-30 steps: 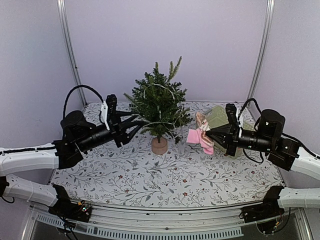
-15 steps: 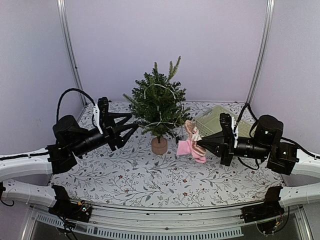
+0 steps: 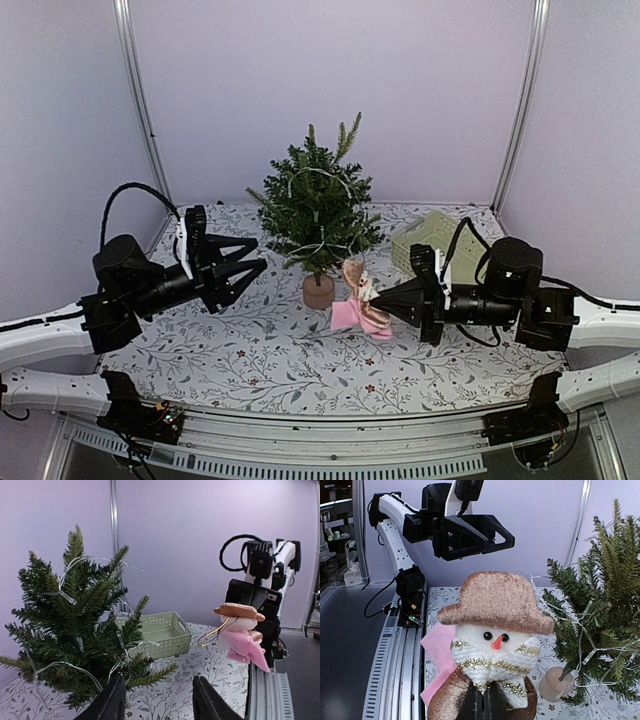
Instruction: Decorate the small christmas tree
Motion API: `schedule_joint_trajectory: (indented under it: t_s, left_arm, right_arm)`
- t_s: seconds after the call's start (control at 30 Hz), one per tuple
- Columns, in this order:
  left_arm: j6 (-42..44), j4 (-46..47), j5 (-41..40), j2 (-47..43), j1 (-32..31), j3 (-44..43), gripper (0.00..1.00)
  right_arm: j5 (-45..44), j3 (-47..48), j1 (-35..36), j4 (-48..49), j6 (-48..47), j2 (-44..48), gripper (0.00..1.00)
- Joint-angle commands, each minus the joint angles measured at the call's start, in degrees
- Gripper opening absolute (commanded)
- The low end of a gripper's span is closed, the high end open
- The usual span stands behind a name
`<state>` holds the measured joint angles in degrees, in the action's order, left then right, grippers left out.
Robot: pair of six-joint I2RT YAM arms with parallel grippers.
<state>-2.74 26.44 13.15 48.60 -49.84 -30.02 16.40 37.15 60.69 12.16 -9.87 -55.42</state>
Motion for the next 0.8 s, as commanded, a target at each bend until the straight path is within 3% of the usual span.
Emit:
schedule_joint_trajectory:
  t_s: [0.0, 0.3, 0.5, 0.77]
  left_arm:
    - [2.6, 0.4, 7.3, 2.6, -1.3, -0.2, 0.46]
    - [4.0, 0.5, 2.4, 5.7, -1.9, -5.4, 0.4]
    - [6.2, -0.1, -1.2, 9.1, -1.3, -11.8, 0.42]
    - [2.3, -2.1, 4.7, 18.8, 4.4, -23.8, 0.43]
  right_arm:
    - [-4.9, 0.6, 3.2, 3.5, -4.2, -2.6, 0.0]
    - [-9.9, 3.3, 3.4, 8.8, -6.3, -3.1, 0.0]
    - [-11.0, 7.6, 1.5, 9.7, -8.7, -4.8, 0.0]
    - [-7.9, 10.1, -3.7, 10.3, -9.7, -4.7, 0.0]
